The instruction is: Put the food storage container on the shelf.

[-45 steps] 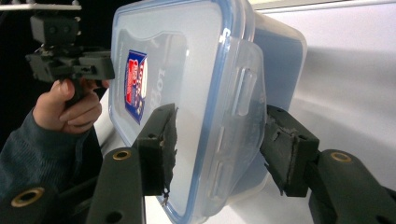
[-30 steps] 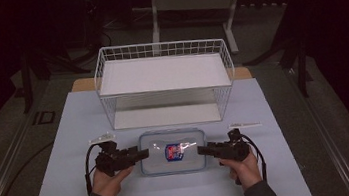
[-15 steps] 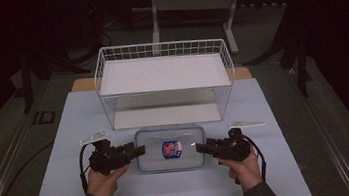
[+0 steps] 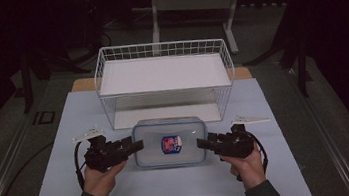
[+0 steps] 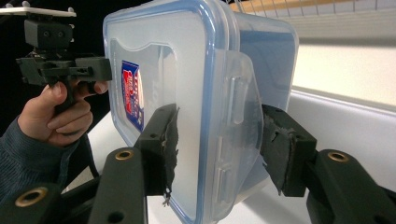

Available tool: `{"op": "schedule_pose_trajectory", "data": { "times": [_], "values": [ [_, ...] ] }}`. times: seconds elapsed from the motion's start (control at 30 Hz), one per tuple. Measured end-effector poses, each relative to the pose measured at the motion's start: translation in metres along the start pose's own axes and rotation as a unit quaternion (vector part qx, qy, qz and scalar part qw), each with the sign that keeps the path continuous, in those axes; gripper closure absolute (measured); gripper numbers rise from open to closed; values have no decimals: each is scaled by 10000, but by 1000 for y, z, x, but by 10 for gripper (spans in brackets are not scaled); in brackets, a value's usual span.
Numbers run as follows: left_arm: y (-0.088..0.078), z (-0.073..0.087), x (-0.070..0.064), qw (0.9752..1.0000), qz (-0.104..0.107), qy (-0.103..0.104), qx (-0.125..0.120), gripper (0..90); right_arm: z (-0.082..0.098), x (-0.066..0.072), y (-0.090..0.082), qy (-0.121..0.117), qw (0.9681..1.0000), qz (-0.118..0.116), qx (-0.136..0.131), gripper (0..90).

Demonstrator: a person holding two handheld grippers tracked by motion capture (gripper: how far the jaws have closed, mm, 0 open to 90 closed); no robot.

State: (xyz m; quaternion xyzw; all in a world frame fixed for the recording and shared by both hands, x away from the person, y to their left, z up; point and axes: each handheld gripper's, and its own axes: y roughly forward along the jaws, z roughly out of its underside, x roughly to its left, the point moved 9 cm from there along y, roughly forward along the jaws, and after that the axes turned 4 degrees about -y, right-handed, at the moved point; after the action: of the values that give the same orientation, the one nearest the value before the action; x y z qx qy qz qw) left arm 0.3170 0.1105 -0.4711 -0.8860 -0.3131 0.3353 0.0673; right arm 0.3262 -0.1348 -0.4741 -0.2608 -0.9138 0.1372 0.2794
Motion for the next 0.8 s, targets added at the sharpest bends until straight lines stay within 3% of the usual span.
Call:
{"op": "schedule_pose_trajectory", "data": {
  "times": [0.47,0.8],
  "values": [
    [-7,-27,-18,9995,57,275,-165,517,-31,14,-16,-320,9993,45,-203,489],
    [-9,-43,-29,9987,73,438,-263,517,-46,18,-25,-408,9986,58,-337,489]
  ]
}}
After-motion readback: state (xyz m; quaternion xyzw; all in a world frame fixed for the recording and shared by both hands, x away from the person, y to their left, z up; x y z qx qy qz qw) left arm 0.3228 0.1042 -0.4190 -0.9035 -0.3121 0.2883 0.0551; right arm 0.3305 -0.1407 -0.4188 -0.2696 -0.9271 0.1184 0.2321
